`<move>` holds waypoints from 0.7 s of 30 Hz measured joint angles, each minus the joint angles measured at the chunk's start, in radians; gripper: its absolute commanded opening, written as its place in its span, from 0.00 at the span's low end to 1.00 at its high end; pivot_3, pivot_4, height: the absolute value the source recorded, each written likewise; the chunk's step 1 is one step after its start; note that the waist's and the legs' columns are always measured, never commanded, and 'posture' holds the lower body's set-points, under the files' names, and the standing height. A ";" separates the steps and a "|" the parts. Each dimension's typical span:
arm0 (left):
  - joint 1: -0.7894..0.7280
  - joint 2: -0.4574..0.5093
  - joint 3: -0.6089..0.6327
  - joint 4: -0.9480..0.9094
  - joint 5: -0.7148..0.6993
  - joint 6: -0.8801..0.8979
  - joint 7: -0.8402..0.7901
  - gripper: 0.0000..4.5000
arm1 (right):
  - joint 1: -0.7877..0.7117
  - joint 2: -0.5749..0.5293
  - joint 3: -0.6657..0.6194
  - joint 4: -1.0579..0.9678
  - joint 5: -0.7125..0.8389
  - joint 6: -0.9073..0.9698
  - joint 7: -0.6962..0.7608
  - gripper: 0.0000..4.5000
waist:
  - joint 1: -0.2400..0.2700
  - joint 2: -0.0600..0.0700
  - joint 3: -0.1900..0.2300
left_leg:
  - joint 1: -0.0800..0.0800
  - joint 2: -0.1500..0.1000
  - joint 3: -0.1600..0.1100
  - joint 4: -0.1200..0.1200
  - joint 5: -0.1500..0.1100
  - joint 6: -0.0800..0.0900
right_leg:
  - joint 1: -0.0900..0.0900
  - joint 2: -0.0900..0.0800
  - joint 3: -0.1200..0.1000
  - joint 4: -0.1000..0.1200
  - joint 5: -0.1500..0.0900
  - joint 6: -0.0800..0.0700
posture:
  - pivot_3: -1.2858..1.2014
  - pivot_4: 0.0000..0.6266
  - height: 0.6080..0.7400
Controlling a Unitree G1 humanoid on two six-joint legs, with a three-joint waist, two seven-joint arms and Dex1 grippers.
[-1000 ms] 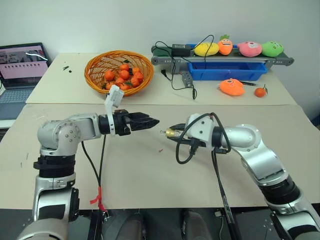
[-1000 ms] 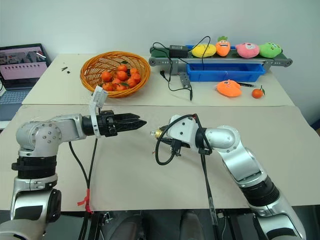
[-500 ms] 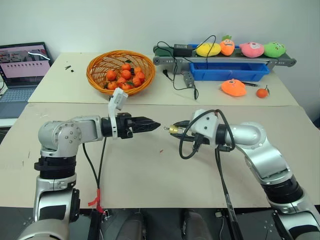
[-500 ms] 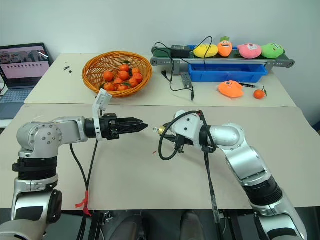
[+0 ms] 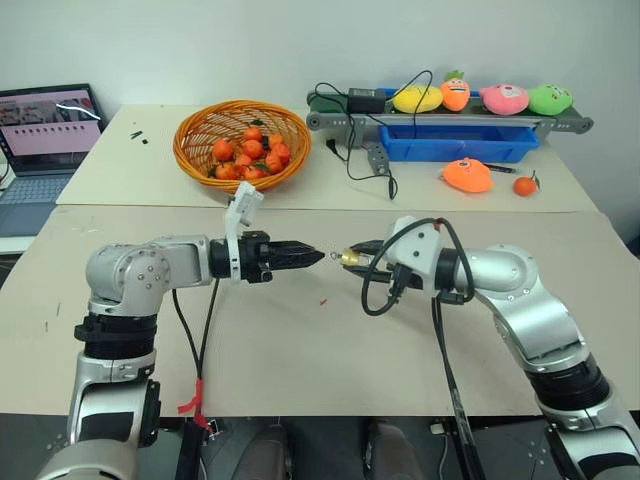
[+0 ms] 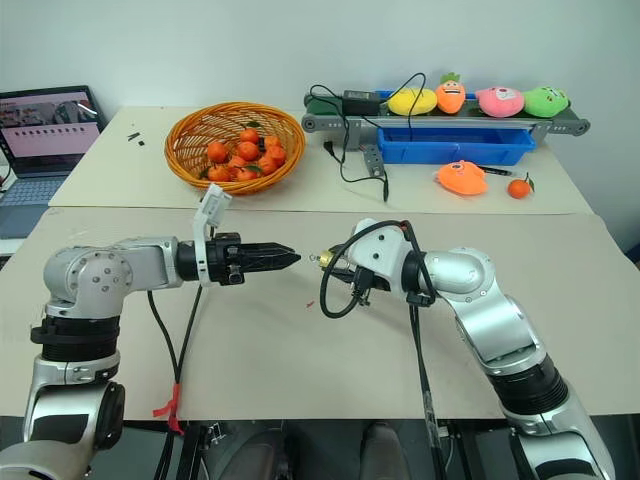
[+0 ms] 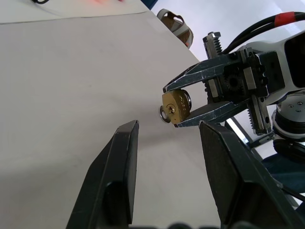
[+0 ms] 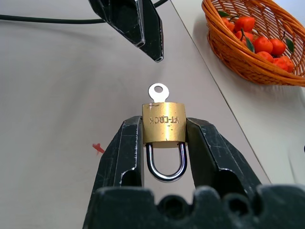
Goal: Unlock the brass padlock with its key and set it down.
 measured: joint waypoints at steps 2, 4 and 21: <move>-0.006 -0.005 -0.002 0.000 0.000 0.000 0.001 0.47 | 0.000 0.004 0.000 -0.002 0.000 0.003 -0.007 0.20 | 0.000 0.000 0.000 | 0.000 0.000 0.000 0.000 0.000 0.000 | 0.000 0.000 0.000 0.000 0.000 0.000 | 0.52 0.24 1.00; -0.009 -0.007 -0.003 0.000 0.000 0.000 0.009 0.41 | 0.000 0.008 0.000 -0.006 0.001 0.004 -0.014 0.20 | 0.000 0.000 0.000 | 0.000 0.000 0.000 0.000 0.000 0.000 | 0.000 0.000 0.000 0.000 0.000 0.000 | 0.52 0.24 1.00; -0.043 -0.057 -0.005 0.013 -0.006 0.002 0.059 0.15 | -0.024 -0.006 -0.009 -0.052 0.054 0.026 -0.011 0.20 | 0.000 0.000 0.000 | 0.000 0.000 0.000 0.000 0.000 0.000 | 0.000 0.000 0.000 0.000 0.000 0.000 | 0.52 0.24 1.00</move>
